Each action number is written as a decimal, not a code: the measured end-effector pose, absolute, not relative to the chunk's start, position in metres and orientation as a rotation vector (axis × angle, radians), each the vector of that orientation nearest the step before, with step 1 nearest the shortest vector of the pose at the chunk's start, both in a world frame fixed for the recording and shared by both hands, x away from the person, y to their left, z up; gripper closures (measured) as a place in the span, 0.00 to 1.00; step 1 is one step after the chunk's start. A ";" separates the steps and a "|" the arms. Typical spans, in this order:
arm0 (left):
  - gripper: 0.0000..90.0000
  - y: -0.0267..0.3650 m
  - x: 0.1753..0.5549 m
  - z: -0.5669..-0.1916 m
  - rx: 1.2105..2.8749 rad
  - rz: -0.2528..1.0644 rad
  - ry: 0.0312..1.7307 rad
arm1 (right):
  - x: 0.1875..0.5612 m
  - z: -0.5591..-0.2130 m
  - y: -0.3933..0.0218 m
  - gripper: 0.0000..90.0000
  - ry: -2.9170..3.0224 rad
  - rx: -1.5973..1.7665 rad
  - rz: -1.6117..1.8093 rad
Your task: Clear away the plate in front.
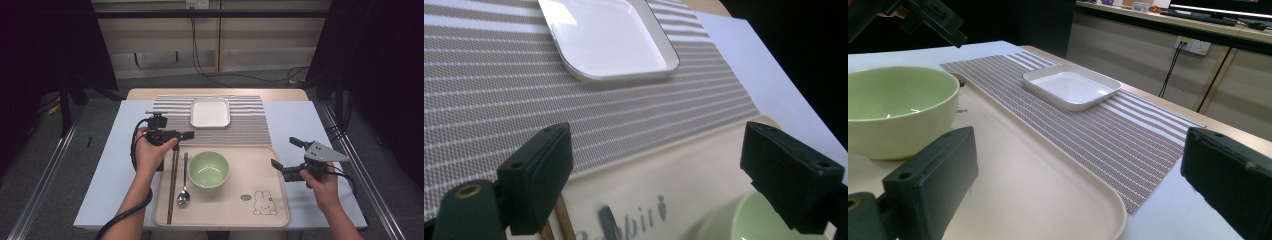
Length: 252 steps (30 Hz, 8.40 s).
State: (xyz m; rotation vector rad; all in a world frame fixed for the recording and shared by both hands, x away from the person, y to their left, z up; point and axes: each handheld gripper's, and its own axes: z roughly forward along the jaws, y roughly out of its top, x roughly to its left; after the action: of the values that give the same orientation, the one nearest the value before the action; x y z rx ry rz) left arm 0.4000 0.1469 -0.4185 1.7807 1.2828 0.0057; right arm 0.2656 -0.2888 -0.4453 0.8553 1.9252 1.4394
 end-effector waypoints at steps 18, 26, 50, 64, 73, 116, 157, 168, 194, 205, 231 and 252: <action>0.15 0.132 0.451 -0.427 1.747 0.103 1.373 | 0.266 -0.446 -0.289 0.02 1.929 0.850 1.438; 0.16 0.128 0.467 -0.430 1.736 0.146 1.403 | 0.266 -0.446 -0.289 0.02 1.929 0.851 1.437; 0.52 0.113 0.504 -0.464 1.704 0.237 1.491 | 0.267 -0.445 -0.289 0.02 1.920 0.847 1.438; 0.68 0.106 0.508 -0.478 1.723 0.224 1.540 | 0.268 -0.446 -0.289 0.02 1.930 0.842 1.438; 0.75 0.100 0.512 -0.482 1.756 0.206 1.551 | 0.268 -0.446 -0.289 0.02 1.927 0.851 1.444; 0.99 0.095 0.499 -0.438 1.810 0.058 1.482 | 0.275 -0.444 -0.294 0.02 1.920 0.899 1.426; 0.99 0.038 0.439 -0.402 2.048 -0.181 1.058 | 0.305 -0.425 -0.303 0.30 1.924 1.152 1.348; 0.99 0.026 0.424 -0.398 2.080 -0.215 0.971 | 0.317 -0.424 -0.301 0.43 1.986 1.201 1.381; 0.99 0.009 0.405 -0.395 2.136 -0.221 0.840 | 0.319 -0.424 -0.290 0.97 2.035 1.459 1.413; 0.81 0.013 0.403 -0.393 2.086 -0.137 0.836 | 0.306 -0.421 -0.292 1.00 1.917 1.673 1.450; 0.25 0.062 0.402 -0.394 1.987 0.039 0.977 | 0.269 -0.435 -0.281 1.00 1.661 1.796 1.272; 0.10 0.104 0.397 -0.400 1.940 0.145 1.038 | 0.255 -0.444 -0.262 1.00 1.583 1.825 1.190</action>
State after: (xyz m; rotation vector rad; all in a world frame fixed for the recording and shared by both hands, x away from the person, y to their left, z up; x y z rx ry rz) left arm 0.3970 0.1036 -0.4000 1.9399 1.0382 0.1455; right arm 0.2545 -0.2617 -0.4436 1.8254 1.5826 1.1904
